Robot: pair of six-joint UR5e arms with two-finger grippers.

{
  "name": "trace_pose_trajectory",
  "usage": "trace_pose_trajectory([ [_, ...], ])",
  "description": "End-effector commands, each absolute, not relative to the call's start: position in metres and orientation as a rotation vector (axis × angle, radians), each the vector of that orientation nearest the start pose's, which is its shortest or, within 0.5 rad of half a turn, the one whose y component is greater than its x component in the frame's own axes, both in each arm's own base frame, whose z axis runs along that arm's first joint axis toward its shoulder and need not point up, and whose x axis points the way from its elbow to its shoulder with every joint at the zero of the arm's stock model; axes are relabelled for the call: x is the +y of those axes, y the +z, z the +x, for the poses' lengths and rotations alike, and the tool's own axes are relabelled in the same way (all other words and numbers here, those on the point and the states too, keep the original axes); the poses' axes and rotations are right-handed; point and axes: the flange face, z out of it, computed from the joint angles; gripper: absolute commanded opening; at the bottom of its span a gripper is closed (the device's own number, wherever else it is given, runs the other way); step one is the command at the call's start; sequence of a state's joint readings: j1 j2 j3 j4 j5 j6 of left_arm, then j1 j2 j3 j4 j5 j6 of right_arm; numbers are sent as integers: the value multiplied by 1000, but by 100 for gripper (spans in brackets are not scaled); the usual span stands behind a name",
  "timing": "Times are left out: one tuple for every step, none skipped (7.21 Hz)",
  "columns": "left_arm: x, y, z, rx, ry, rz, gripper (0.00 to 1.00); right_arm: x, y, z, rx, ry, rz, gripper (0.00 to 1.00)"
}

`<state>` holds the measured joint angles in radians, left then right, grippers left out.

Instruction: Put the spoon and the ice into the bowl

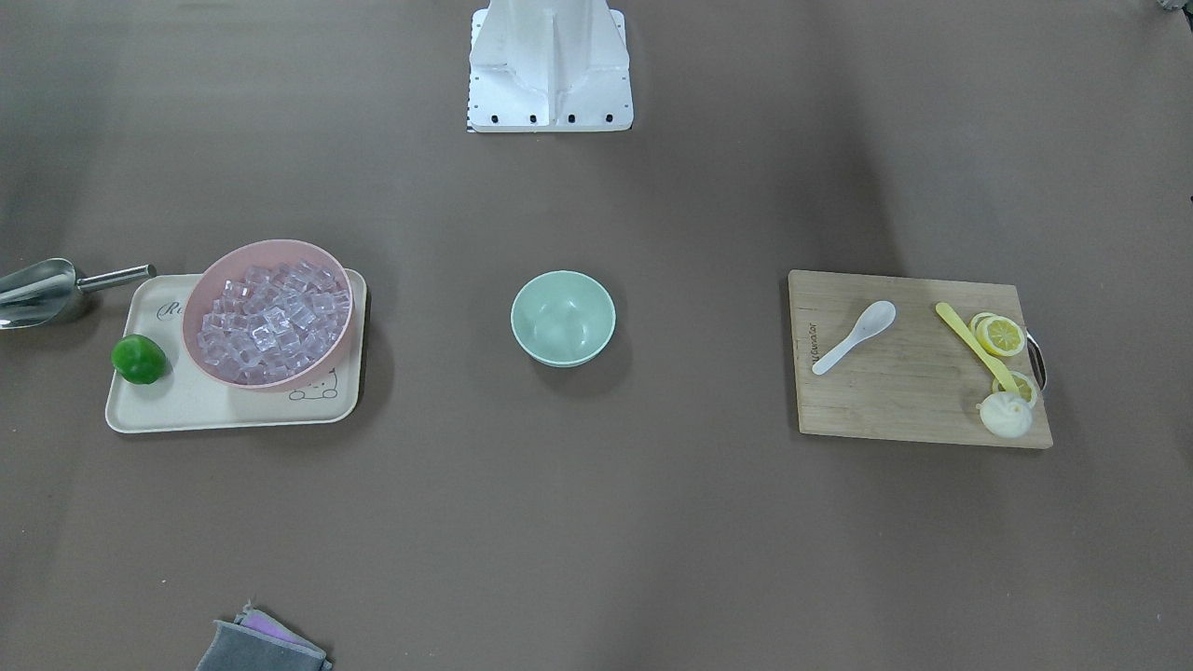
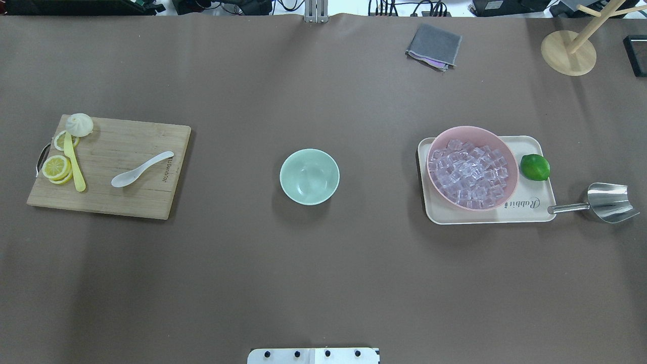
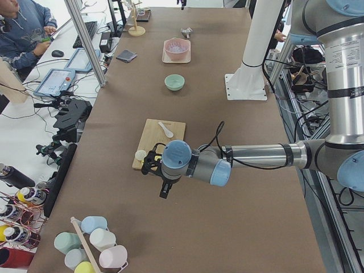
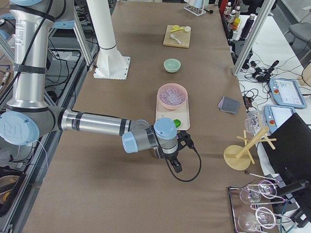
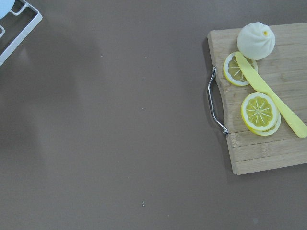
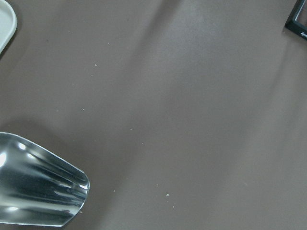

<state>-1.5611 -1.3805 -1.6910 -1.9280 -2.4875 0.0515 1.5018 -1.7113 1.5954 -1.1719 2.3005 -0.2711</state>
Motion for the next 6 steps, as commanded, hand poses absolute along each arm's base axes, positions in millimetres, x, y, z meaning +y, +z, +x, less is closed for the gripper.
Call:
trace_pose_trajectory([
  [-425,630,-50,902,203,316,98,-450,670,34,-720,-427,346,100],
  [-426,628,-50,896,226,364,98,-450,670,34,-719,-428,348,100],
  [-422,637,-51,894,224,360,98,-450,671,34,-720,-427,345,100],
  [-422,640,-51,892,220,356,98,-450,671,35,-716,-431,348,100],
  [-422,637,-51,891,222,360,98,-450,669,34,-720,-433,351,100],
  [-423,637,-51,891,224,362,98,-451,665,34,-719,-436,360,100],
])
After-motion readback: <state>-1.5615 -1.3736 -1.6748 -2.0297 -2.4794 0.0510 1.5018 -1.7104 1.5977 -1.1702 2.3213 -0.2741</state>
